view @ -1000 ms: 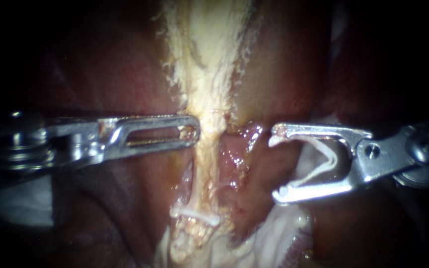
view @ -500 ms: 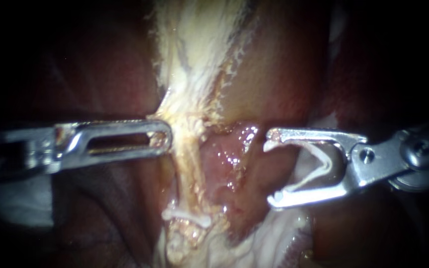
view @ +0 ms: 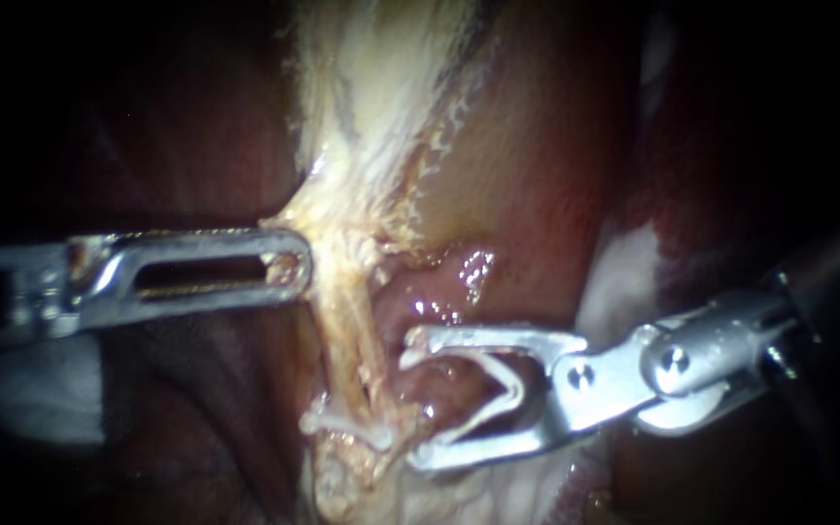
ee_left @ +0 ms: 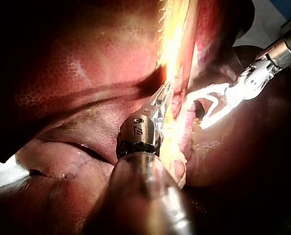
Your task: Clipping second clip left tube
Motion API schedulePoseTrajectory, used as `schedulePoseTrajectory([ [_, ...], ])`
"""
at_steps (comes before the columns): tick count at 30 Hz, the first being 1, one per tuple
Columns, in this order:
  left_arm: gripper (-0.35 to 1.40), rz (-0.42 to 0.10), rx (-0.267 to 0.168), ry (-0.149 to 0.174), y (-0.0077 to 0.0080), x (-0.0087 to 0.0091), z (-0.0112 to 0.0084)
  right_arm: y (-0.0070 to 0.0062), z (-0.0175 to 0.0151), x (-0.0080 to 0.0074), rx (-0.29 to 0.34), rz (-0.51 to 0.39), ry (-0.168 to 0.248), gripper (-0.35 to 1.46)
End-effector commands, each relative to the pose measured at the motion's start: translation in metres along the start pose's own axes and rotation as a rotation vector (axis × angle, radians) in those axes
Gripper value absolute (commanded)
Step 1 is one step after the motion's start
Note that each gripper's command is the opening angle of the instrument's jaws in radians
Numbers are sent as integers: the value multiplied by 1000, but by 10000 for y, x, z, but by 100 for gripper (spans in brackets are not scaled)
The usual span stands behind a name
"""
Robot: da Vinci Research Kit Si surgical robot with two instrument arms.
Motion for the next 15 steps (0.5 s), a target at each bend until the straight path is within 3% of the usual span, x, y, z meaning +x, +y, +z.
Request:
schedulePoseTrajectory([
  [1, -35, 0, 0, 0, 0, 0, 0, 1, 4, -3, 2, 7, 1, 60],
  [15, -35, -3, -2, -5, -8, 2, -6, 14, 40, -40, 10, 29, -24, 60],
])
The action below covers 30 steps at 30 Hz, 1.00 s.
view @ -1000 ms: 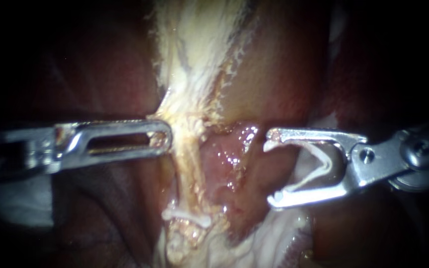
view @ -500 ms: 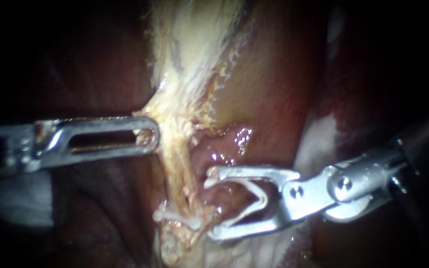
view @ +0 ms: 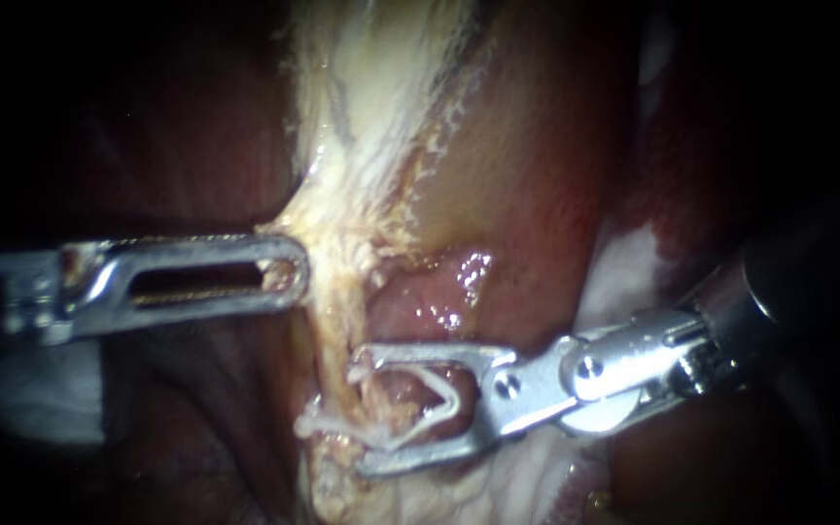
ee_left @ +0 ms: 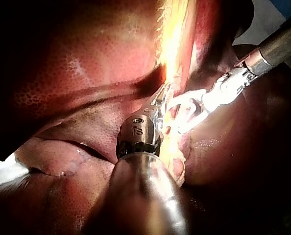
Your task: Clipping second clip left tube
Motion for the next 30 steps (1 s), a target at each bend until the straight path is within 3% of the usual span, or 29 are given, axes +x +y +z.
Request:
schedulePoseTrajectory([
  [1, -35, 0, -1, -1, -1, 0, 0, 1, 2, -3, -1, 1, -3, 60],
  [9, -35, -1, 0, -4, -3, 1, -2, 2, 26, -12, 19, 6, -3, 60],
  [16, -35, -1, 0, -4, -3, 1, -1, -1, 43, -10, 60, 27, 6, 60],
  [23, -35, -1, 0, -4, -2, 1, -1, -3, 54, -13, 63, 63, 13, 58],
  [27, -35, -1, -1, -4, -3, 1, -1, -1, 59, -13, 50, 63, -24, 53],
  [30, -35, -1, -1, -4, -3, 1, -1, -1, 59, -13, 50, 63, -24, 46],
])
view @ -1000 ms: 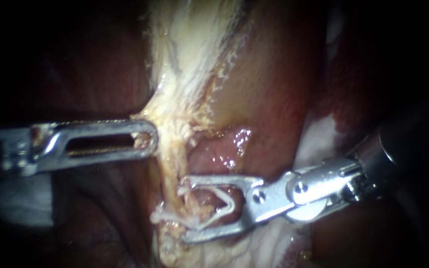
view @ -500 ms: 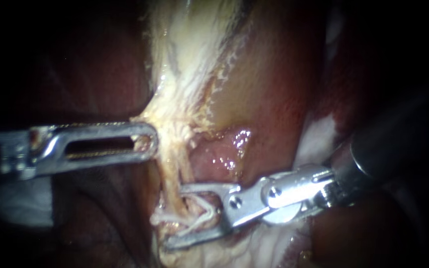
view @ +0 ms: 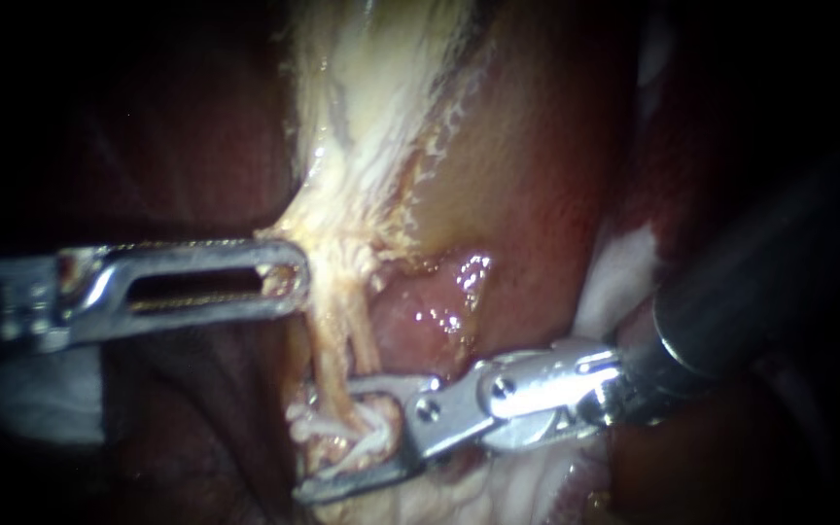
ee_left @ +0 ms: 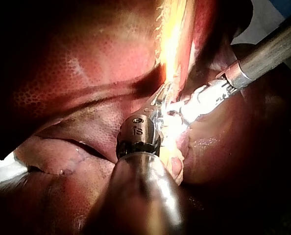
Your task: Clipping second clip left tube
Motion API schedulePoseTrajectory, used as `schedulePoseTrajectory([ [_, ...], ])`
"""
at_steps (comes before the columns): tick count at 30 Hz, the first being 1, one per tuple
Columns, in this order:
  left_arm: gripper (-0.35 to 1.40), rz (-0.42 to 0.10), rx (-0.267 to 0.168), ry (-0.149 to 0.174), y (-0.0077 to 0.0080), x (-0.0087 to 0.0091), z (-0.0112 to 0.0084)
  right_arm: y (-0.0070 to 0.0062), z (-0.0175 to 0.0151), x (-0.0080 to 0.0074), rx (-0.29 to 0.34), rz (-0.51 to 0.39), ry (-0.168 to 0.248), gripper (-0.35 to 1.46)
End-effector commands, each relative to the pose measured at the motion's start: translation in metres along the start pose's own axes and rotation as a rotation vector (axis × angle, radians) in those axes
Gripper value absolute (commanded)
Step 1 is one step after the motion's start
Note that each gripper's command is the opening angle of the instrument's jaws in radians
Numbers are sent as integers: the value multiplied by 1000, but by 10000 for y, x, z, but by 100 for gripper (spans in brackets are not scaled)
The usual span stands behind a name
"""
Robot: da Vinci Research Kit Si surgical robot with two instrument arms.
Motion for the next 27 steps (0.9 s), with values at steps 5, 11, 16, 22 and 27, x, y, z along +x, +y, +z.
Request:
schedulePoseTrajectory([
  [5, -35, 0, 0, 0, 0, 0, 0, -1, -5, 1, -44, 29, -8, -35],
  [11, -35, 0, 0, 0, 0, 0, 0, 2, -6, 1, -77, 44, -20, -35],
  [16, -35, 0, 0, 0, 0, 0, 0, 3, -6, 0, -82, 46, -36, -35],
  [22, -35, 1, 1, 1, 1, 0, 0, 4, -5, -2, -83, 46, -39, -35],
  [27, -35, 1, 1, 1, 2, 0, 0, 6, -4, -2, -83, 46, -42, -35],
])
